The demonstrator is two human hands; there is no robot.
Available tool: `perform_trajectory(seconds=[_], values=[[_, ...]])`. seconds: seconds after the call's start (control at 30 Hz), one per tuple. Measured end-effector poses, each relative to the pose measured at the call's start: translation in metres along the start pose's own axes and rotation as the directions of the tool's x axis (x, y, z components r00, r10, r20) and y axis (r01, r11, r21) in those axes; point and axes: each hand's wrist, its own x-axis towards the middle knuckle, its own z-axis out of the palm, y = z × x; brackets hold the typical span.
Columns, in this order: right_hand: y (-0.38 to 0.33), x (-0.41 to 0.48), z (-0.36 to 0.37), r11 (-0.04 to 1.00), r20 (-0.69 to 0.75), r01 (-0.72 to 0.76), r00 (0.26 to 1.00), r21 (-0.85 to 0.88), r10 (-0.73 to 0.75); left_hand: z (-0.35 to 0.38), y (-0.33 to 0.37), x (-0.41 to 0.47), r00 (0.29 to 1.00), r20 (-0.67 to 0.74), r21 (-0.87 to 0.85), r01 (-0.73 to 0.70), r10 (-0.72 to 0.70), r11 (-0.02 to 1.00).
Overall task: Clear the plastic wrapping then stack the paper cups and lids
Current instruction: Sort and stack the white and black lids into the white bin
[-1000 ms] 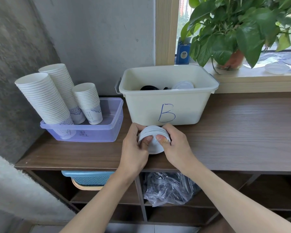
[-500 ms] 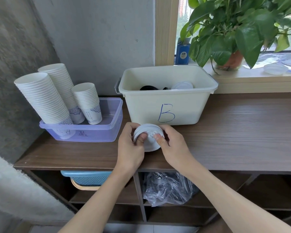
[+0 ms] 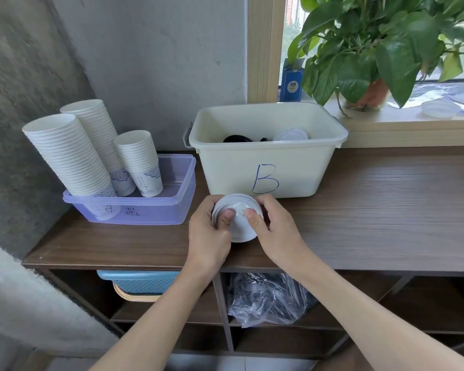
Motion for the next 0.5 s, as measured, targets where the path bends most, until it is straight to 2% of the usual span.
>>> perform_trajectory(seconds=[0.1,0.17,0.23,0.4,0.5], values=[[0.001,0.001,0.001,0.999,0.049,-0.034,0.998,0.009,0.034,-0.003,-0.002,0.002,0.999,-0.016,-0.049,0.035,-0.036,0.998],[0.003,0.002,0.001,0.999,0.01,-0.04,0.999,-0.021,0.04,-0.005,-0.006,0.004,0.998,0.032,-0.052,0.053,-0.051,0.997],[0.006,0.002,0.001,1.0,-0.053,-0.027,0.998,0.007,0.027,-0.005,-0.008,0.004,0.996,0.09,-0.036,0.027,-0.024,0.999],[0.008,0.002,-0.001,1.0,-0.121,-0.026,0.992,-0.006,0.025,-0.001,-0.01,0.0,0.986,0.134,0.019,-0.1,0.097,0.995],[0.007,0.001,-0.002,1.0,-0.11,-0.027,0.994,-0.003,0.027,-0.001,-0.007,-0.001,0.987,0.149,0.009,-0.064,0.062,0.998]])
